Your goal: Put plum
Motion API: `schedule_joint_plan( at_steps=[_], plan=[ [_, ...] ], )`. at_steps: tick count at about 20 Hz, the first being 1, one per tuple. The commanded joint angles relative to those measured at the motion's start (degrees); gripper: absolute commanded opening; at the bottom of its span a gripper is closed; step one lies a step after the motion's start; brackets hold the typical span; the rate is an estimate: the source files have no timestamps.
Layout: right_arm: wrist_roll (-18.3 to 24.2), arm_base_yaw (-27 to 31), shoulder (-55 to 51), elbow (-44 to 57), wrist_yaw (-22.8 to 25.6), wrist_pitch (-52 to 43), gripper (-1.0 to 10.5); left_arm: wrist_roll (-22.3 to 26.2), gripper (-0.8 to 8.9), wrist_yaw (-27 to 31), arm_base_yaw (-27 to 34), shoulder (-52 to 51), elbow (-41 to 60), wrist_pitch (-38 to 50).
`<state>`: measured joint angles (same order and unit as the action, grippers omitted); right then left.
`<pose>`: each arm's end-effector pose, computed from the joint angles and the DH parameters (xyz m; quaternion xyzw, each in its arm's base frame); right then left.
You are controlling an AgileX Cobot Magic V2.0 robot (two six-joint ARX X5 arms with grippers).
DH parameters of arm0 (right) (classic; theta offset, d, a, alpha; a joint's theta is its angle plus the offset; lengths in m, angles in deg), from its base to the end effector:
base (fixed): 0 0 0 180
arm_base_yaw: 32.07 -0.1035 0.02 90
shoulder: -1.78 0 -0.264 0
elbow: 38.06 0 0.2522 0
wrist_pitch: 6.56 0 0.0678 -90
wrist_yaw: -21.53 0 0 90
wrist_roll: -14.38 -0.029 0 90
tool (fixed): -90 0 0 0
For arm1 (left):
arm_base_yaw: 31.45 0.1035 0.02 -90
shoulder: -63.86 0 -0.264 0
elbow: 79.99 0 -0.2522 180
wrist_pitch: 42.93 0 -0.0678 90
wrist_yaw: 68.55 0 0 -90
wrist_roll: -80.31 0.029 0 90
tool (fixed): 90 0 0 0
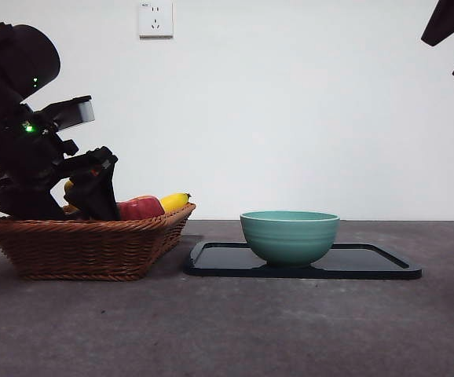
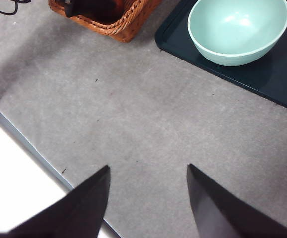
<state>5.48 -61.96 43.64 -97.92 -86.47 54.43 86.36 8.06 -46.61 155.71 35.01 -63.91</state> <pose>0.1108 0.0740 0.2926 0.0281 0.3927 0.3482 0.8508 0.3052 -0.0896 0.1823 0.0530 0.3929 -0.2465 0.8844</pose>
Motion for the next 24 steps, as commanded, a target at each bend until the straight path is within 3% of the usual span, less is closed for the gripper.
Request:
schedule_joint_plan(
  at_steps=[1,6,10,15,19,24],
  plan=[
    [-0.9,-0.3,0.2,-0.4,0.0,-0.5,2.5,-0.8,4.38,0.1,-0.1,-2.1,-0.6,0.4],
    [-0.9,-0.3,0.2,-0.4,0.0,-0.5,2.5,-1.2,4.36,-1.3,-0.3,-17.1,-0.6,-7.2],
    [-0.9,-0.3,0.2,-0.4,0.0,-1.6,2.5,-4.2,4.33,-12.3,-0.3,-31.5,-0.6,-18.9],
    [-0.9,-0.3,0.2,-0.4,0.0,-1.7,2.5,-3.6,4.33,-23.1,-0.3,-41.9,-0.6,-35.2],
    [-1.0,-0.3,0.3,-0.4,0.0,-1.7,2.5,0.5,4.32,-24.2,-0.3,-45.9,-0.5,-44.2],
    [-1.7,-0.3,0.3,-0.4,0.0,-1.7,2.5,0.8,4.32,-24.2,-0.3,-46.6,-0.5,-44.3]
  ],
)
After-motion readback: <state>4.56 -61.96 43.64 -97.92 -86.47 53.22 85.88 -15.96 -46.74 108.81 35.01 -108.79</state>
